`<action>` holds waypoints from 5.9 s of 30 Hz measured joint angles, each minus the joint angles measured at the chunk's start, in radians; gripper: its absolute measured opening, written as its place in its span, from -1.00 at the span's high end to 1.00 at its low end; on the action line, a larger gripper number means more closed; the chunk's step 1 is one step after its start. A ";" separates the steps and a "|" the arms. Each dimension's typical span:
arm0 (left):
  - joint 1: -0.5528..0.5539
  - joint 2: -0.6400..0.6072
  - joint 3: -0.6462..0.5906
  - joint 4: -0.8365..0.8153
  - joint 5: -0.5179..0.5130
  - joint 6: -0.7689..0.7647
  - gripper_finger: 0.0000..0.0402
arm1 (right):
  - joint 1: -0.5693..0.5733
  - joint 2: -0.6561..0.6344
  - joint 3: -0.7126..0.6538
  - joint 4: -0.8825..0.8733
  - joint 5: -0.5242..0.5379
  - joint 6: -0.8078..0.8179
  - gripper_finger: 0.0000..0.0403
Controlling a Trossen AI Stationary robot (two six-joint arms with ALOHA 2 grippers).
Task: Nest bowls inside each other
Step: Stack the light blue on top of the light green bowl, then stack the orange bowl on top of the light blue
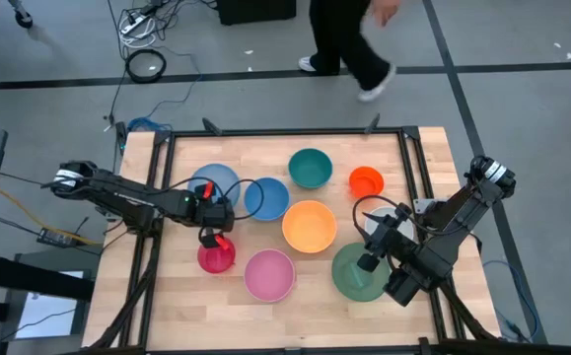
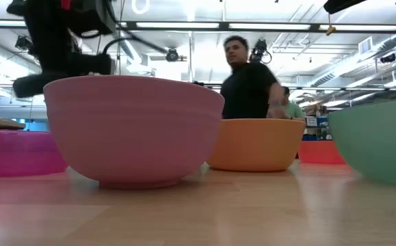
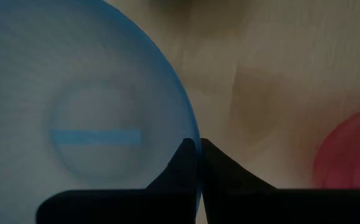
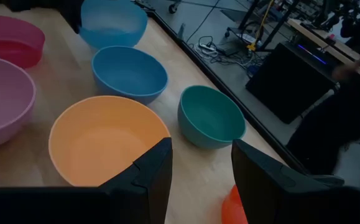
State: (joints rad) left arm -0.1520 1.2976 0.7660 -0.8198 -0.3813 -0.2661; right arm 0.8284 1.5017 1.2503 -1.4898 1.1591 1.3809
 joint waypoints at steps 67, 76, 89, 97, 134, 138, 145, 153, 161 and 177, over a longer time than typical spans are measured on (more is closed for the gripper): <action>-0.136 0.796 1.088 0.532 0.422 0.207 0.48 | 0.177 -0.262 0.000 0.573 0.362 -0.651 0.47; -0.146 0.587 1.087 -0.021 0.115 0.205 0.47 | 0.072 -0.260 0.000 0.568 0.175 -0.515 0.47; -0.284 0.073 0.986 -0.346 -0.262 -0.100 0.47 | -0.488 -0.133 -0.011 0.516 -0.437 -0.455 0.47; -0.364 -0.179 0.657 -0.350 -0.300 -0.348 0.47 | -0.663 0.067 -0.012 0.501 -0.687 -0.530 0.47; -0.446 -0.431 0.013 0.231 -0.305 -0.472 0.47 | -0.809 0.338 -0.012 0.636 -0.920 -0.641 0.47; -0.446 -0.430 0.013 0.230 -0.305 -0.472 0.47 | -0.809 0.328 -0.011 0.638 -0.920 -0.641 0.47; -0.446 -0.430 0.013 0.231 -0.308 -0.472 0.47 | -0.809 0.326 -0.011 0.643 -0.936 -0.642 0.62; -0.446 -0.430 0.013 0.228 -0.319 -0.472 0.47 | -0.795 0.233 -0.012 0.646 -0.938 -0.683 0.98; -0.446 -0.430 0.013 0.215 -0.328 -0.472 0.47 | -0.612 -0.107 -0.013 0.404 -0.908 -0.539 1.00; -0.436 -0.301 0.014 0.412 -0.327 -0.386 0.47 | -0.174 -0.168 -0.012 0.229 -0.915 -0.040 0.90</action>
State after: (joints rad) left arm -0.5884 0.9968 0.7799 -0.4074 -0.7083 -0.6521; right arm 0.6539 1.3335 1.2385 -1.2608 0.2445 1.3406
